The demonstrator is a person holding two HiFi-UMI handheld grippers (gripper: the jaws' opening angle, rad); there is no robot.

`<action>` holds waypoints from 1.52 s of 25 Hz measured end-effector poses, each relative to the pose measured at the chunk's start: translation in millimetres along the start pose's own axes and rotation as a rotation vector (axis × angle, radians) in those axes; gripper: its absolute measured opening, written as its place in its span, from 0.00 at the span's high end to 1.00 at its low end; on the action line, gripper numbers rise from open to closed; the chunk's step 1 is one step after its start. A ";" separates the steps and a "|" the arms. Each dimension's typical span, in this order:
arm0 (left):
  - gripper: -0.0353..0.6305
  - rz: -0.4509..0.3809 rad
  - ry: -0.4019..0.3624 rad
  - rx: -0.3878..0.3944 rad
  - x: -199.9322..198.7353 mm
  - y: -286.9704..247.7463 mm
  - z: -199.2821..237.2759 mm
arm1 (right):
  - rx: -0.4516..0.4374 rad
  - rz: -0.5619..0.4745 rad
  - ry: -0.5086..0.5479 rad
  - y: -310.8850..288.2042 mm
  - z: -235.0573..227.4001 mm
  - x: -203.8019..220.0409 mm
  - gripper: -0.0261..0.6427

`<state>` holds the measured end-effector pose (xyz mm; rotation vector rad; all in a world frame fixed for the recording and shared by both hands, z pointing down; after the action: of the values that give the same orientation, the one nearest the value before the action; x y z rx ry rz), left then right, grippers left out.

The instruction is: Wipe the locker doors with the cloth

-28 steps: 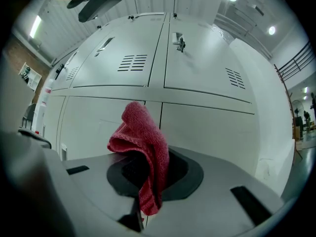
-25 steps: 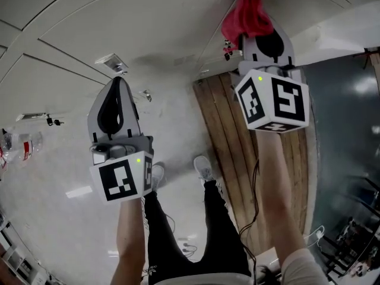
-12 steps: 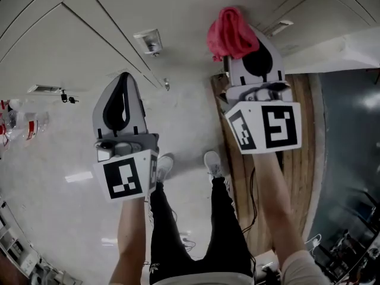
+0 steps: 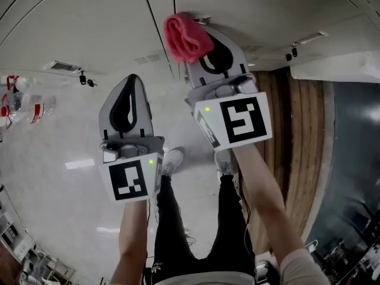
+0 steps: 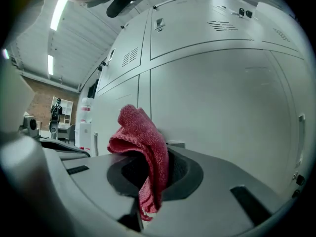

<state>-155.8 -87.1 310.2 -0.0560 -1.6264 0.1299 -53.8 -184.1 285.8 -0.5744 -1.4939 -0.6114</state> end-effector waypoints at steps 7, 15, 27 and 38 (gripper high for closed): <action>0.92 0.003 0.008 -0.031 3.5 2.4 16.0 | -0.002 0.008 0.010 -7.6 7.5 3.6 0.90; 0.92 0.005 0.013 -0.001 4.9 -6.9 -4.8 | 0.010 -0.001 0.013 1.5 -6.7 2.0 0.90; 0.92 0.018 0.014 0.059 9.3 -27.5 -56.5 | 0.140 0.007 0.073 39.5 -85.1 2.1 0.90; 0.92 -0.018 0.002 0.127 7.6 -51.7 -114.5 | 0.308 0.028 0.099 88.4 -178.6 6.7 0.90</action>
<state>-39.9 -131.8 330.2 0.0564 -1.6126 0.2188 136.7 -242.7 293.9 -0.3218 -1.4490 -0.3716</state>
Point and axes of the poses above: the fingertips, and each gripper's own axes: y backward along the fingers, z to its left, x out of its underside, the point moved 4 cm from there along y, backward along the fingers
